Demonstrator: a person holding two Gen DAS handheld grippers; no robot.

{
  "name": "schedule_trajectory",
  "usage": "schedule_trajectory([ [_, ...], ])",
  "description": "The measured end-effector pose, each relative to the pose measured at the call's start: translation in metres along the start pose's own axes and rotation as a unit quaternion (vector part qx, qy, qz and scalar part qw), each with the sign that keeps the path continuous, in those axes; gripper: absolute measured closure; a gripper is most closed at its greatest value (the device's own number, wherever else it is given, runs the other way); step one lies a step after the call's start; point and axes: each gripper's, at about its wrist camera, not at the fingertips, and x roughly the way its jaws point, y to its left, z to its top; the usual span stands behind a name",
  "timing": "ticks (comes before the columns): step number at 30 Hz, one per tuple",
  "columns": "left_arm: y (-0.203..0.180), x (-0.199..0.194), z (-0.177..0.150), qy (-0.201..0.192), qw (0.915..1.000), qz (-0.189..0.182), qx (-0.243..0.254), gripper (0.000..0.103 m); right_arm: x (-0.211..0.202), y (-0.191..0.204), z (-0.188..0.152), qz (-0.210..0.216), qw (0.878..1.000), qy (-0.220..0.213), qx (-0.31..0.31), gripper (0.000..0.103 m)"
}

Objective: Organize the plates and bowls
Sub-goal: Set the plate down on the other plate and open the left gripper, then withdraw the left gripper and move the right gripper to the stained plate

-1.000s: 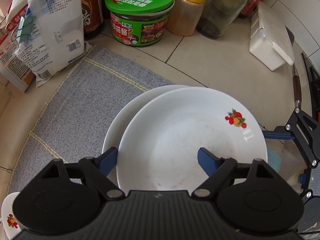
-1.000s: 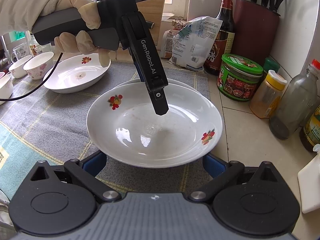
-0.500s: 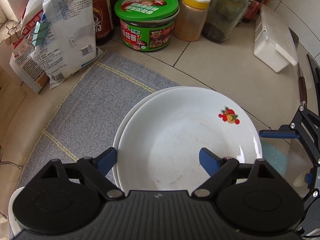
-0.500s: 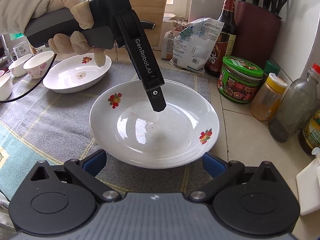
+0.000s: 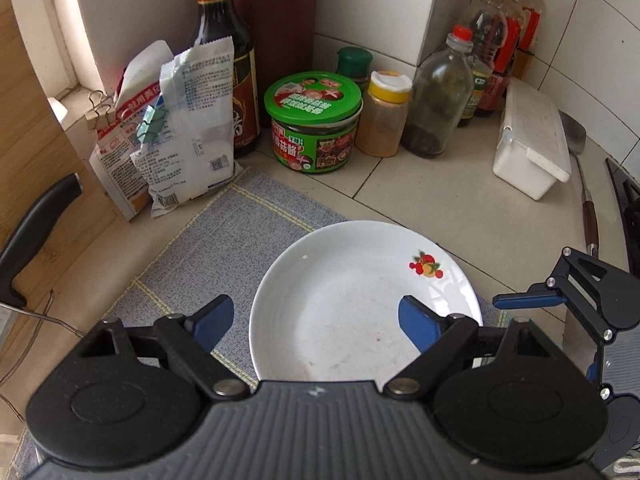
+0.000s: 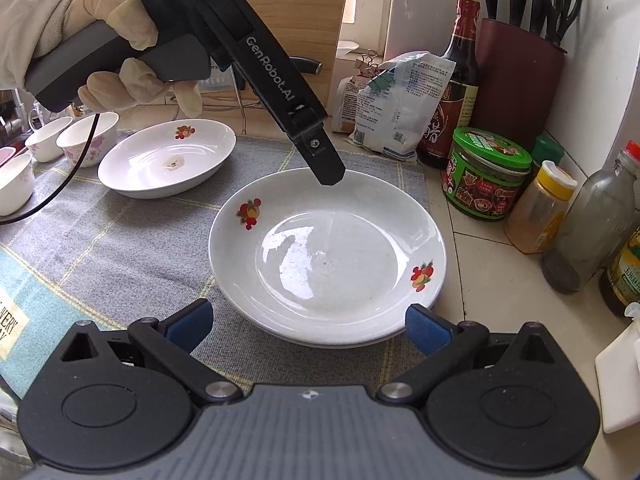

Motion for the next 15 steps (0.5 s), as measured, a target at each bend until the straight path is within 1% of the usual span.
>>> schedule_trajectory([
  [5,-0.009,-0.030,-0.027,-0.044,0.9987,0.026,-0.011,0.010,0.000,0.008,-0.002,-0.002,1.000,-0.005,-0.001,0.000],
  [9,-0.018,-0.051,-0.058,-0.070,0.9956,0.054,-0.030,0.010,0.000,0.015,-0.003,0.010,1.000,-0.012,-0.002,0.000],
  [12,-0.021,-0.062,-0.085,-0.081,0.9918,0.084,-0.051,0.010,0.000,0.021,-0.001,0.023,1.000,-0.018,-0.011,0.000],
  [15,-0.023,-0.070,-0.114,-0.088,0.9853,0.118,-0.087,0.009,0.001,0.026,0.001,0.036,0.999,-0.023,-0.019,0.000],
])
